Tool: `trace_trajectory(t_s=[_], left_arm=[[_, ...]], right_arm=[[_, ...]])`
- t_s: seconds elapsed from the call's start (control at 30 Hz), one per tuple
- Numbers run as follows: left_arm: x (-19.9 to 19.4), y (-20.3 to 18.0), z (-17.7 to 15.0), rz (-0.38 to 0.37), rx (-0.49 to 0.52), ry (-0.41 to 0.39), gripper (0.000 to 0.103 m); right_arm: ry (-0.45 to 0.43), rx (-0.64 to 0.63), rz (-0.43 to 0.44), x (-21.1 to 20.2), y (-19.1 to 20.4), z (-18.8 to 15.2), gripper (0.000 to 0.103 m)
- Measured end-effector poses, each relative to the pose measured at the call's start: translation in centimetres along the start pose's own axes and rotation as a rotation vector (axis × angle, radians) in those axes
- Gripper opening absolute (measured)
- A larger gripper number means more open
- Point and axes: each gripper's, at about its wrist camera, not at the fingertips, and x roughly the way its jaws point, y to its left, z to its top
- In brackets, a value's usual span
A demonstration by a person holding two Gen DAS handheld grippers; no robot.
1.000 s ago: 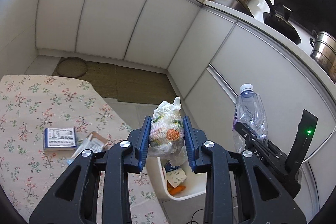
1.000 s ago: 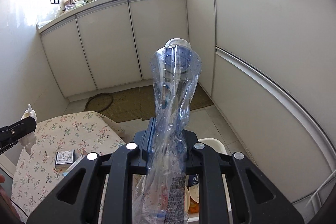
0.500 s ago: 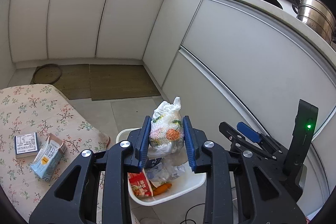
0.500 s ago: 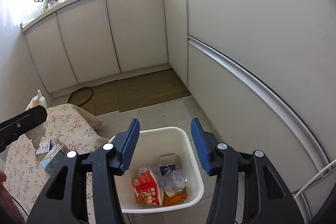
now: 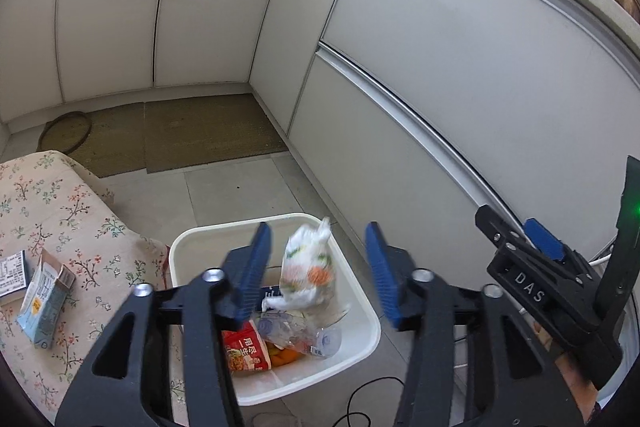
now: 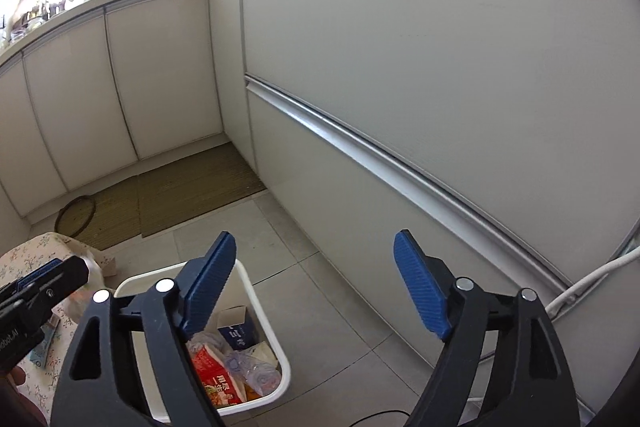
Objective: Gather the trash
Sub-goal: 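Open the right tool then the left tool, dropping bottle and tissue into the bin, then move both tools back over the table toward the carton and box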
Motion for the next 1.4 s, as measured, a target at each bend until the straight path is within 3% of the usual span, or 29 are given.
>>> trace_trajectory(t_s=[0.07,0.4,0.8,1.03,1.23,1.4], left_arm=[[0.1,-0.2,-0.1,0.029,0.005,-0.010,0.077],[-1.3,1.2,0.0,0.147,0.028,-0.016,0.090],[-4.8,7.1,-0.7,0.279,0.020,0.016,0.095],[-6.0,12.4,-1.6,0.339,-0.056,0.053,0.095],[-5.9,16.6,-2.1,0.392,-0.092,0.104,0.095],[-5.4,20.7,-2.4,0.389,-0.125,0.180,0.095]], right_arm=[[-0.007,0.000,-0.024,0.0,-0.4,0.0,0.085],[-0.043,-0.052,-0.054,-1.4,1.0,-0.1,0.095],[-0.041,-0.156,0.037,-2.9,7.2,-0.5,0.096],[-0.022,-0.215,0.098,-3.6,11.6,-1.2,0.096],[-0.007,-0.272,0.146,-4.1,15.7,-2.0,0.096],[0.020,-0.306,0.192,-4.3,18.9,-2.7,0.096]])
